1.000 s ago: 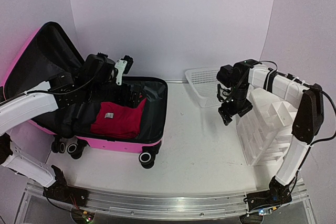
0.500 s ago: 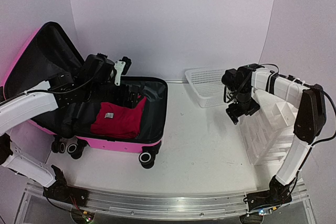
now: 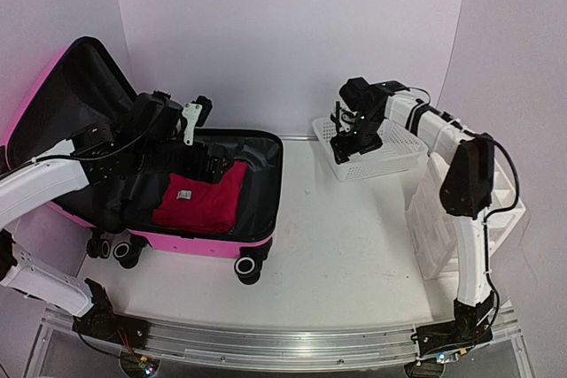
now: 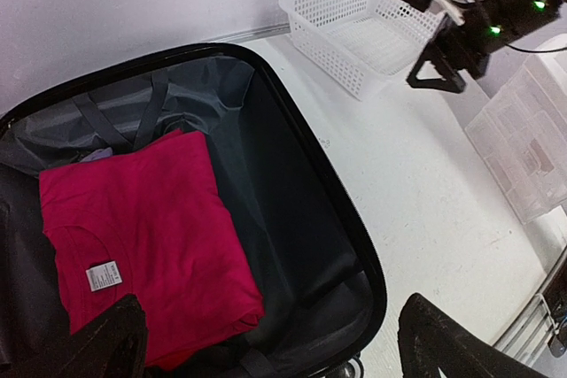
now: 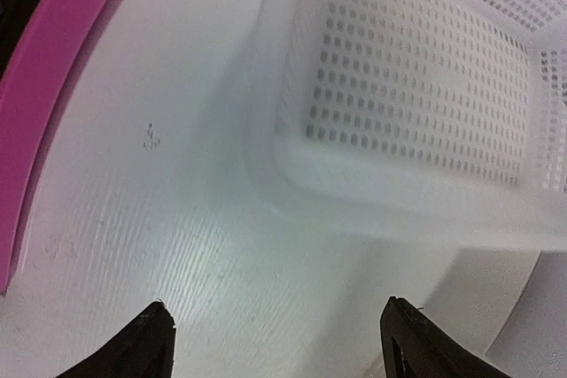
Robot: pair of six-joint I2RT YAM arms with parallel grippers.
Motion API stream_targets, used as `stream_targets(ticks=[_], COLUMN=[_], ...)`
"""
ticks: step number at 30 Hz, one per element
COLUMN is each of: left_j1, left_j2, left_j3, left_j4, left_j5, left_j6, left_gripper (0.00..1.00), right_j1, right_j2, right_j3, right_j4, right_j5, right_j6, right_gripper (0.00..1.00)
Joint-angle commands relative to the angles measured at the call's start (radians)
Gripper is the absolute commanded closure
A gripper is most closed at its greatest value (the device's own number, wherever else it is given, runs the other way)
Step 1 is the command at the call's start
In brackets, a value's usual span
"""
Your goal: Open, take out, and arrange the luggage
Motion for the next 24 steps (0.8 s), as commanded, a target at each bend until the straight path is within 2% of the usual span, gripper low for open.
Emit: stream_targets(ticks=[1,4,10,14,22,24], left_j1=[0.007,0.009,0.015,0.025,0.064,0.084], left_j2=[-0.055,-0.055,-0.075,-0.073,-0.029,-0.019], left_j3=[-0.001,0.001,-0.010,-0.008,0.020,0.029], left_j4=[-0.019,-0.061,-0.100,-0.108,-0.130,-0.137], left_j5=[-0.004,-0.011,-0.036,-0.047,-0.003,0.016], left_j6=[-0.013,-0.025,-0.043,-0.057,-0.119,-0.149], left_gripper=[0.01,0.01,0.01,0.01,0.01,0.01], right_j1=[-0.001,-0.001,-0.001,-0.001,0.004,0.009], right_j2=[0.179,0.274,0.362,0.319,0.185,0.146], right_j3=[0.215,0.301,0.346,0.252,0.020,-0.045], right_j4=[0.061,0.071,0.071,0.069,0.056,0.056], right_j5=[-0.037,-0.014,0.021,-0.048,-0.206,-0.247], right_j6=[-0.103,-0.155,-0.233,-0.242,-0.327,-0.347], right_gripper=[0.19,0.25,0.46,0.59,0.93,0.97])
